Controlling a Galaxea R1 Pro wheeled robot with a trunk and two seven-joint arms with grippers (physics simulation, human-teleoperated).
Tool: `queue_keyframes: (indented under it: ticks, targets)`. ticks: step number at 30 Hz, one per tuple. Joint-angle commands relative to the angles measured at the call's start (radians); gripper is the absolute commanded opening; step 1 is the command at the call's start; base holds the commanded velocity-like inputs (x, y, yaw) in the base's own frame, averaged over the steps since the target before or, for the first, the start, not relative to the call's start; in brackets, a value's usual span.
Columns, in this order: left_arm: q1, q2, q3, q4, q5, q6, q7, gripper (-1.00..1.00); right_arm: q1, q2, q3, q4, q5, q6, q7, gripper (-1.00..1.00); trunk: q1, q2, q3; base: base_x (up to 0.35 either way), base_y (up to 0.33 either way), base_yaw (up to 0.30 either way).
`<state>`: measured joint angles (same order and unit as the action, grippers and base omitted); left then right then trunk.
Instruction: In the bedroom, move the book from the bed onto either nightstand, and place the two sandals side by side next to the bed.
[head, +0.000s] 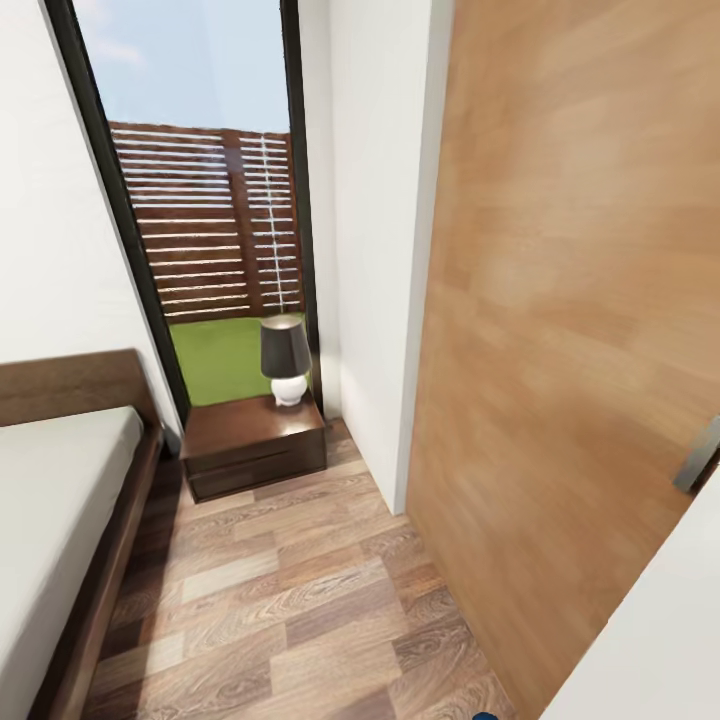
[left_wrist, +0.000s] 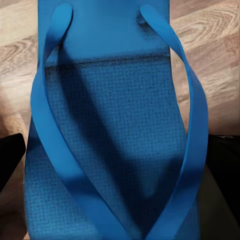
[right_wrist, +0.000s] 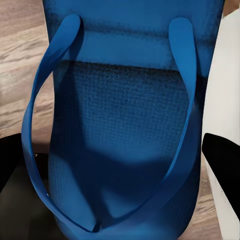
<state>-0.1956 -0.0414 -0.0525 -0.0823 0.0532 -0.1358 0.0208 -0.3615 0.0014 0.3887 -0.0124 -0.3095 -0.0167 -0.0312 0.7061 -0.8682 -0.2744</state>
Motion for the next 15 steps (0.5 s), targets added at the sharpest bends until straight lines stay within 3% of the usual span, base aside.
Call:
queue_keyframes:
  ticks: [1,15]
  targets:
    - [-0.001,0.000,-0.006,0.001,0.006,-0.004,0.002,-1.00,-0.001,0.000,0.009,0.000,-0.009,-0.002,-0.003,-1.00,0.001,-0.001,-0.001,0.350,0.063,0.000]
    - [-0.001,-0.002,-0.006,0.000,0.007,-0.004,0.002,-1.00,-0.001,0.000,0.009,0.000,-0.010,-0.002,-0.003,-1.00,0.001,-0.001,-0.001,0.350,0.078,0.042]
